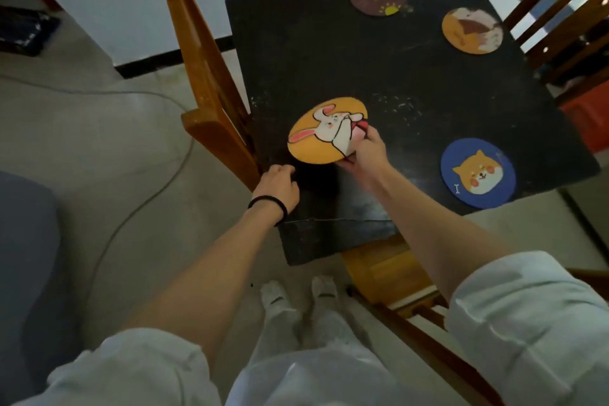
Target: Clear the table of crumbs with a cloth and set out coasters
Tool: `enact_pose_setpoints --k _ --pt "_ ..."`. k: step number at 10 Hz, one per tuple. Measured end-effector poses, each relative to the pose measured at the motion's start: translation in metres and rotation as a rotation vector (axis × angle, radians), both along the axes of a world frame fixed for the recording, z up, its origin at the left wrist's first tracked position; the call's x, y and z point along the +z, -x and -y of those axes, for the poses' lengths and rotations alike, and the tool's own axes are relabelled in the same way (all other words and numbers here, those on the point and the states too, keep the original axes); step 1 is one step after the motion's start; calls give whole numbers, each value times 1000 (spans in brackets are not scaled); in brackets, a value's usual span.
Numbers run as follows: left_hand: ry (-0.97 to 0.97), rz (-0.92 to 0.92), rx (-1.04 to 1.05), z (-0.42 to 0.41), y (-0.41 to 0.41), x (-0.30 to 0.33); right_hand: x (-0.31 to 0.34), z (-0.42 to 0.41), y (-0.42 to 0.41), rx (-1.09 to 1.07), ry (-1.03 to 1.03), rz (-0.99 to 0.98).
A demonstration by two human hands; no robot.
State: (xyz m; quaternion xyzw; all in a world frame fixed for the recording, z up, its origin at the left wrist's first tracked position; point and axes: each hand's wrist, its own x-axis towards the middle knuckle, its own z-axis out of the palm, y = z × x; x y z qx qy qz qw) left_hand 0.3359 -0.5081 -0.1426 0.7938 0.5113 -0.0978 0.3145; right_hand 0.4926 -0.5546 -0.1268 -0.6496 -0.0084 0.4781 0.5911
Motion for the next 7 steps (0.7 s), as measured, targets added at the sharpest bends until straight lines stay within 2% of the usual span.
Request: enact_pose_setpoints --k 2,3,4,5,6,7 --pt "-4 -54 -73 -11 -6 -25 -11 -64 6 12 -64 -199" --pt "8 -116 -133 -18 -13 -37 -26 -86 2 98 -39 -254" --pt "61 -199 -176 -22 -16 -44 -43 -93 1 374 250 160" --pt "47 -285 -248 -22 -13 -50 -56 -80 -3 611 425 799" --pt "7 -321 -281 -17 -15 -51 -68 -60 -6 1034 456 1096" --pt "-11 -339 -285 -13 -15 -53 -77 -61 -11 1265 509 1054"
